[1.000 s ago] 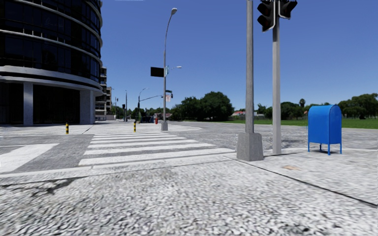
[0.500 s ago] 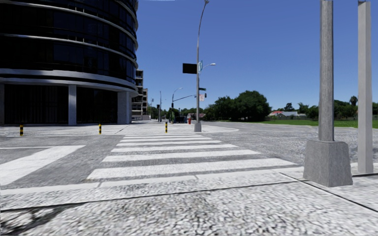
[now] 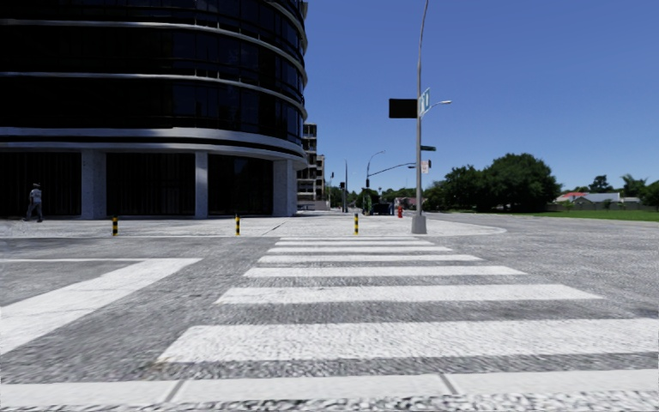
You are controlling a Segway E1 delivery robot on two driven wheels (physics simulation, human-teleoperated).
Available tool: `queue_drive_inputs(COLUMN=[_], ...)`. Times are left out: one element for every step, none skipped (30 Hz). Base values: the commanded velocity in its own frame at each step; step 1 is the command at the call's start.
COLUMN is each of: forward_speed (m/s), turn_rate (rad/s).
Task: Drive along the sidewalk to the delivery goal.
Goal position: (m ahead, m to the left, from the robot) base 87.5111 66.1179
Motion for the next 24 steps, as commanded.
queue_drive_inputs(forward_speed=[2.00,2.00,2.00,2.00,2.00,2.00,2.00,2.00,2.00,2.00,2.00,2.00,1.99,1.23,0.78,0.54,0.45,0.42,0.42,0.42,0.41,0.41,0.43,0.44], turn_rate=[0.51,0.50,0.48,0.42,0.00,0.00,0.00,0.00,0.00,0.00,0.00,0.00,0.00,0.00,0.00,0.00,0.00,0.00,0.00,0.00,0.00,0.00,0.00,0.00])
